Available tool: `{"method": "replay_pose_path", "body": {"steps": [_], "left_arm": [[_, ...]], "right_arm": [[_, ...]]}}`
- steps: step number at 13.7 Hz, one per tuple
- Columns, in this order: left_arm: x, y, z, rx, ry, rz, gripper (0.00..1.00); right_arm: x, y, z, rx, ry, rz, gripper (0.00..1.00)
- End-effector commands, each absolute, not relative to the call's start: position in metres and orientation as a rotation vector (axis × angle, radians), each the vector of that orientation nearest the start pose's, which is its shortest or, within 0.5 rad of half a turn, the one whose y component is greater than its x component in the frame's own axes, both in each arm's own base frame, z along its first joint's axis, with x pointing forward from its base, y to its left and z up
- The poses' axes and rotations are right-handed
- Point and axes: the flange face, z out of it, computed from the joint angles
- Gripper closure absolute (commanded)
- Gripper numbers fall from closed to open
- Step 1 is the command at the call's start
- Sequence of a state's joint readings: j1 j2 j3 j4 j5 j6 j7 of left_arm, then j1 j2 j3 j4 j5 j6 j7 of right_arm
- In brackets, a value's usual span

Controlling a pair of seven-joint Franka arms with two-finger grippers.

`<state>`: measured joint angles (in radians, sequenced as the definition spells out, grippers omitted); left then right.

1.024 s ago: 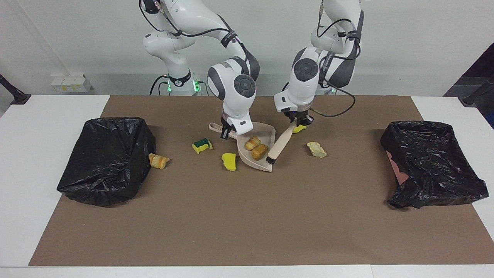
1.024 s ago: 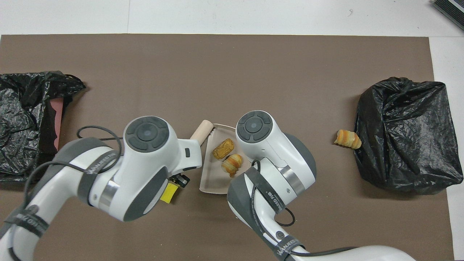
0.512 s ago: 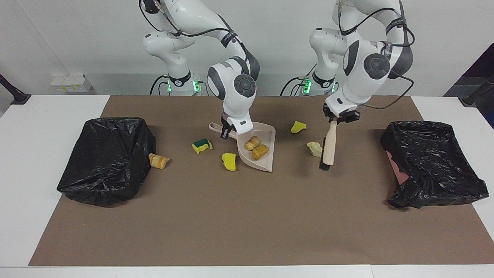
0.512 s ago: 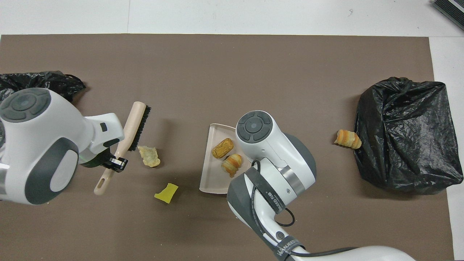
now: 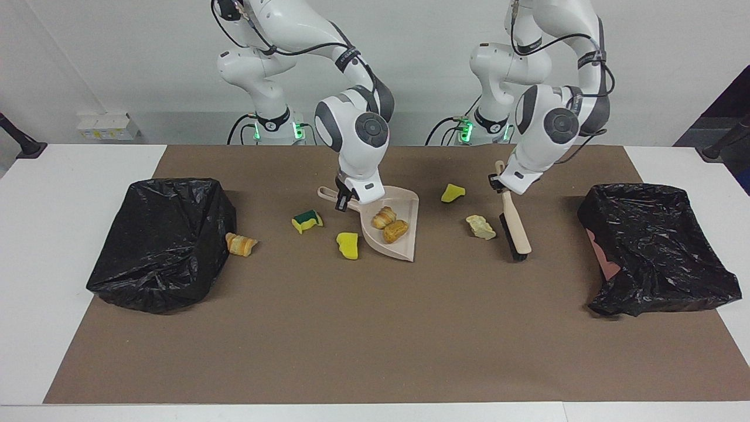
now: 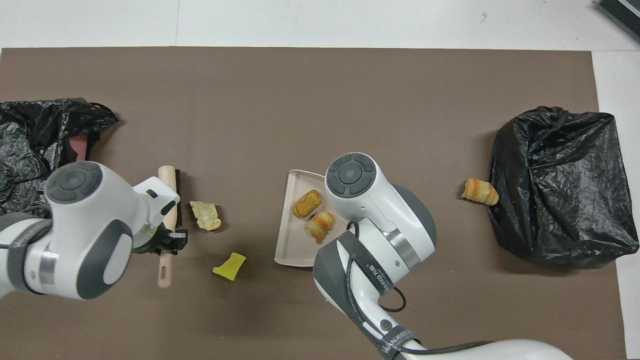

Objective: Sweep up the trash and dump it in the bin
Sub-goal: 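Sweep the bread and sponge into the dustpan with the left gripper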

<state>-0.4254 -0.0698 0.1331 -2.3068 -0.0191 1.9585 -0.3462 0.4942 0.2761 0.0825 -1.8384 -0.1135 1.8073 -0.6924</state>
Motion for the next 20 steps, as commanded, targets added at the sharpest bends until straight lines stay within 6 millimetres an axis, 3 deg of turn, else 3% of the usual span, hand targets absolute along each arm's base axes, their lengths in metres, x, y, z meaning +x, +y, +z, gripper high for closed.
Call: {"method": "replay_pose_path", "body": {"steps": [1, 4, 11, 14, 17, 18, 20], "left_arm": [[0.428, -0.164, 0.353, -3.061, -0.079, 0.371, 1.00], [0.416, -0.208, 0.357, -3.115, -0.008, 0.340, 1.00], [0.379, -0.279, 0.366, -3.170, 0.152, 0.366, 1.00], [0.357, -0.318, 0.377, -3.172, 0.299, 0.346, 1.00], [0.357, -0.353, 0.398, -3.232, 0.283, 0.355, 1.00], [0.364, -0.359, 0.409, -3.246, 0.245, 0.341, 1.00], [0.366, -0.351, 0.429, -3.222, 0.233, 0.410, 1.00]], "right_arm": [[0.495, 0.316, 0.361, -2.488, -2.002, 0.457, 1.00], [0.495, 0.317, 0.361, -2.465, -2.027, 0.453, 1.00], [0.497, 0.317, 0.356, -2.424, -2.077, 0.396, 1.00], [0.498, 0.315, 0.355, -2.417, -2.082, 0.402, 1.00], [0.497, 0.313, 0.356, -2.361, -2.130, 0.423, 1.00], [0.497, 0.313, 0.356, -2.347, -2.144, 0.423, 1.00], [0.498, 0.315, 0.358, -2.317, -2.172, 0.422, 1.00]]}}
